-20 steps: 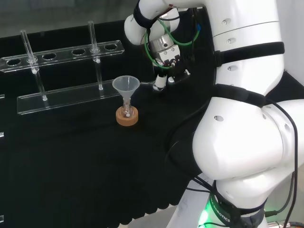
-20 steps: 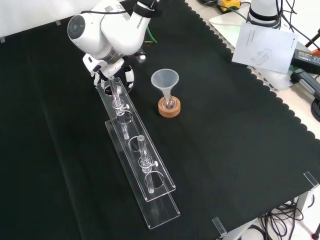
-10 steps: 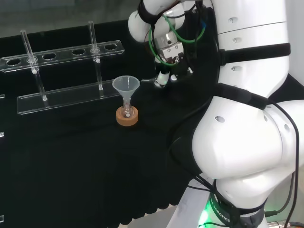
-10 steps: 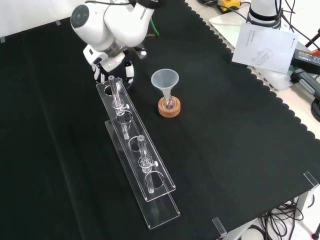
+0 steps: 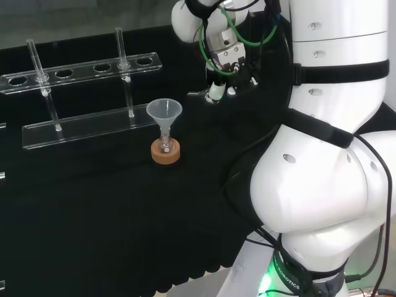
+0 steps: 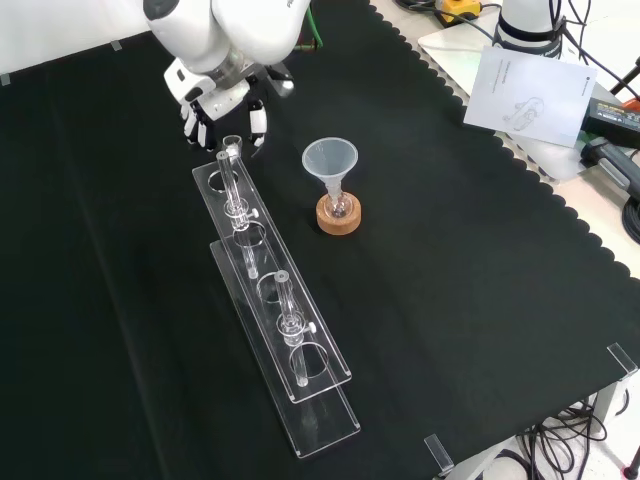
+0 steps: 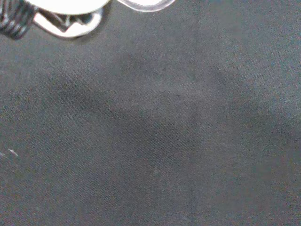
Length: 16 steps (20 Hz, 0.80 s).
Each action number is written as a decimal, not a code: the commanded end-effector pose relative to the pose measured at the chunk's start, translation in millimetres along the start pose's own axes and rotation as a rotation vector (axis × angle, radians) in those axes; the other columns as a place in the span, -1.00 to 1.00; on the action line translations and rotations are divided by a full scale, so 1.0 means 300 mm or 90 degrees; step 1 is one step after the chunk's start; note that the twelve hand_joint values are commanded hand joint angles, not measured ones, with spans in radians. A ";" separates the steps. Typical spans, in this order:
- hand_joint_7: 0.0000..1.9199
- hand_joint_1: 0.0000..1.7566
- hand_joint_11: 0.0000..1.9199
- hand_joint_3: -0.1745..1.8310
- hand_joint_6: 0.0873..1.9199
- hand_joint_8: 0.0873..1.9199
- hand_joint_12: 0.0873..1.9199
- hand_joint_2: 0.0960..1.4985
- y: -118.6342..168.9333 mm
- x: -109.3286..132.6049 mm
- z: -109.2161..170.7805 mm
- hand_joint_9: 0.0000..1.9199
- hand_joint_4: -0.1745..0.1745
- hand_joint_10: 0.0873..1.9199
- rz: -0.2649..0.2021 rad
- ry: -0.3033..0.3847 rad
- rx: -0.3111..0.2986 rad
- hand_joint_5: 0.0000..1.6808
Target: Pick up the weighing funnel.
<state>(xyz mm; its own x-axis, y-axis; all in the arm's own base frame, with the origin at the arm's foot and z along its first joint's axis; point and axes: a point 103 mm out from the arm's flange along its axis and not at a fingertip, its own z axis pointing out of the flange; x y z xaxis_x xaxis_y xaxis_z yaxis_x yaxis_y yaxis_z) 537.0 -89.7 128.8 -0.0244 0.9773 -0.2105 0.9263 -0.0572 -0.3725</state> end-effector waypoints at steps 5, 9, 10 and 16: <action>-0.30 0.27 -0.18 -0.11 -0.24 -0.38 0.09 -0.22 -0.159 -0.021 -0.126 0.02 1.00 -0.67 0.034 -0.042 -0.009 0.46; -0.27 0.27 -0.16 -0.11 -0.25 -0.38 0.08 -0.22 -0.221 -0.021 -0.167 0.04 1.00 -0.68 0.049 -0.058 0.000 0.46; -0.27 0.27 -0.16 -0.11 -0.25 -0.38 0.08 -0.22 -0.236 -0.022 -0.175 0.04 1.00 -0.68 0.052 -0.062 0.001 0.46; -0.25 0.27 -0.15 -0.11 -0.25 -0.38 0.08 -0.22 -0.325 -0.003 -0.238 0.05 1.00 -0.69 0.069 -0.080 -0.004 0.47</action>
<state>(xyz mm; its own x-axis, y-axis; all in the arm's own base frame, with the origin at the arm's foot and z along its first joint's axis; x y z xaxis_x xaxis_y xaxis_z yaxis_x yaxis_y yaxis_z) 493.3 -80.8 211.9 0.0224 0.9471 -0.3202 0.9327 -0.1351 -0.3344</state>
